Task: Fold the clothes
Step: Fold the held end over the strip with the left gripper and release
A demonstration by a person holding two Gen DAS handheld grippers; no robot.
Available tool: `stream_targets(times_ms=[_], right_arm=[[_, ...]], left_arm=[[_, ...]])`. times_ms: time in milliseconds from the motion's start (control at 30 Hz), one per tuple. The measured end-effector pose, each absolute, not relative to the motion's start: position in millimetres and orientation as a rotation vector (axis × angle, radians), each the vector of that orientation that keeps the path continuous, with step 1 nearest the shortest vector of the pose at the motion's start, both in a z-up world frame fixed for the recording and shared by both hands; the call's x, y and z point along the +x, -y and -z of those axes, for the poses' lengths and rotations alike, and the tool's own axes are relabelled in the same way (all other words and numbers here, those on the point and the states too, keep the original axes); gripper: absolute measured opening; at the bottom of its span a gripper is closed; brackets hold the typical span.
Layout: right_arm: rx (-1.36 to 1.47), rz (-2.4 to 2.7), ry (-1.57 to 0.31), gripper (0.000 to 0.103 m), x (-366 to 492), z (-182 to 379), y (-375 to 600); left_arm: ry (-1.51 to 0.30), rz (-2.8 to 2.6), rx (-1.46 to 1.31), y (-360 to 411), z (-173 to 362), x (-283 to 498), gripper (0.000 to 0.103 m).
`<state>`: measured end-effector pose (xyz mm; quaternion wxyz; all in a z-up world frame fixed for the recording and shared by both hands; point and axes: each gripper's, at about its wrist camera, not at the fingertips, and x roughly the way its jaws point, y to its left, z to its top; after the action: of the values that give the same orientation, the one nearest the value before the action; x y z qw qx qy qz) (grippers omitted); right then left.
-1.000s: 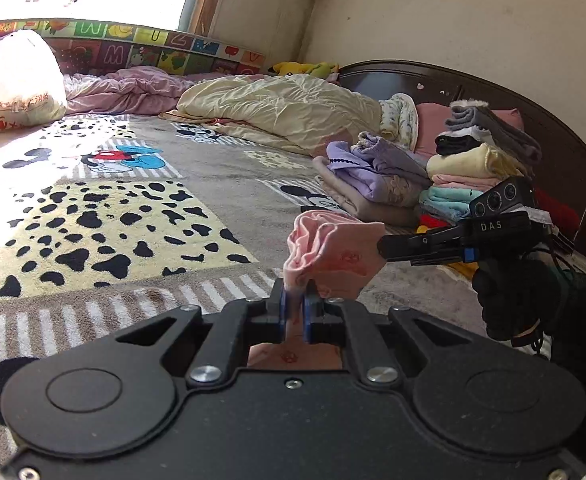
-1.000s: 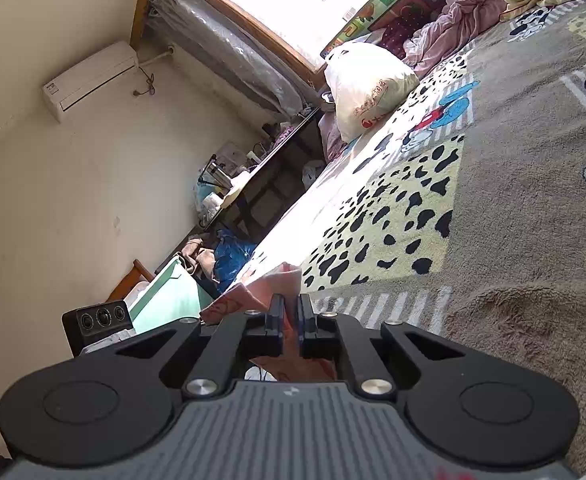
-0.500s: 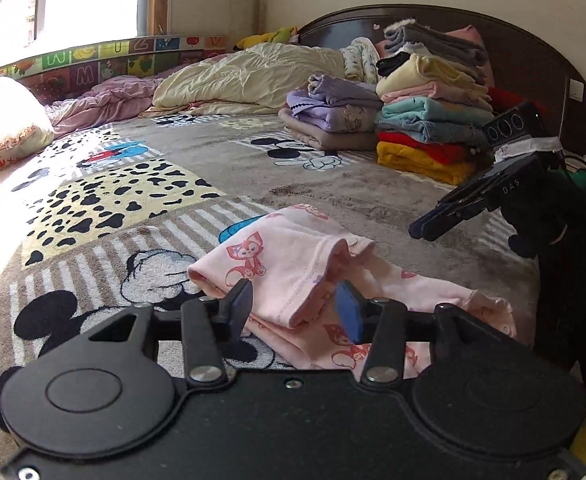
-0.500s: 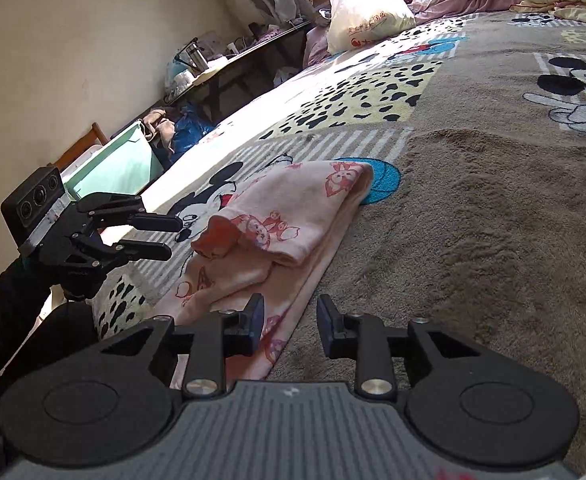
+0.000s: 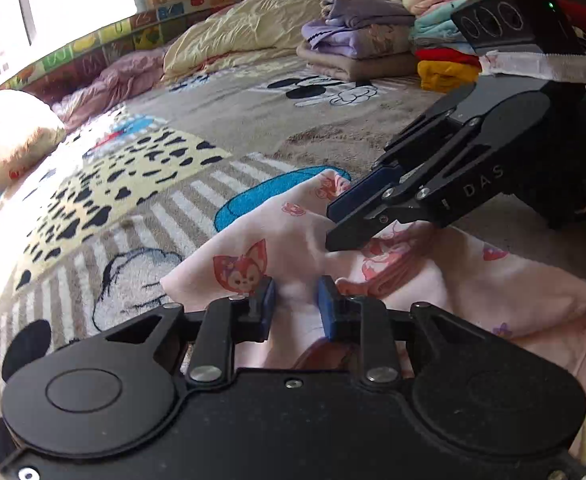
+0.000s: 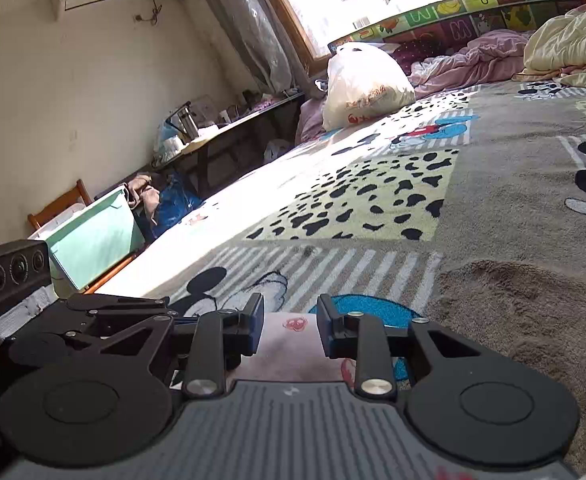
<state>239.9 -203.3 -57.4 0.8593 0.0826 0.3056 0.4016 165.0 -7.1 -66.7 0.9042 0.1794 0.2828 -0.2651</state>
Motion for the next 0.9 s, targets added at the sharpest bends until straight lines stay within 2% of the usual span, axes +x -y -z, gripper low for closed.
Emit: stream_targets(times_ms=[67, 167, 233, 300, 367, 433, 467, 500, 600, 733, 767, 867, 900], right_arm=[[-0.017, -0.882, -0.658, 0.031, 225, 73, 193], [-0.005, -0.829, -0.610, 0.031, 199, 65, 209], [0.063, -0.766, -0.574, 0.037, 183, 59, 223], [0.173, -0.685, -0.585, 0.049, 171, 63, 238], [0.276, -0.640, -0.633, 0.051, 168, 74, 246], [0.346, -0.636, -0.660, 0.048, 169, 83, 248], [0.352, -0.636, -0.666, 0.040, 170, 85, 247], [0.356, -0.648, -0.673, 0.028, 172, 84, 245], [0.311, -0.647, -0.657, 0.014, 168, 76, 236], [0.306, -0.628, -0.595, 0.011, 155, 61, 243], [0.293, -0.633, -0.616, 0.011, 155, 64, 243], [0.234, -0.658, -0.714, 0.016, 154, 82, 240], [0.242, -0.650, -0.710, 0.023, 151, 82, 242]], left_arm=[[-0.588, 0.529, 0.308, -2, 66, 160, 0.025], [-0.619, 0.486, 0.133, -21, 60, 156, 0.025], [-0.638, 0.455, 0.016, -34, 56, 153, 0.025], [-0.655, 0.424, -0.100, -47, 52, 150, 0.026], [-0.680, 0.392, -0.213, -57, 51, 148, 0.026], [-0.714, 0.364, -0.280, -59, 56, 148, 0.026], [-0.709, 0.357, -0.264, -56, 57, 146, 0.023], [-0.699, 0.348, -0.237, -52, 56, 144, 0.010], [-0.635, 0.332, -0.203, -53, 43, 137, 0.005], [-0.689, 0.390, -0.157, -56, 46, 134, 0.005], [-0.713, 0.394, -0.134, -55, 50, 133, 0.007], [-0.677, 0.335, -0.067, -53, 47, 127, 0.030], [-0.638, 0.332, -0.067, -52, 44, 127, 0.030]])
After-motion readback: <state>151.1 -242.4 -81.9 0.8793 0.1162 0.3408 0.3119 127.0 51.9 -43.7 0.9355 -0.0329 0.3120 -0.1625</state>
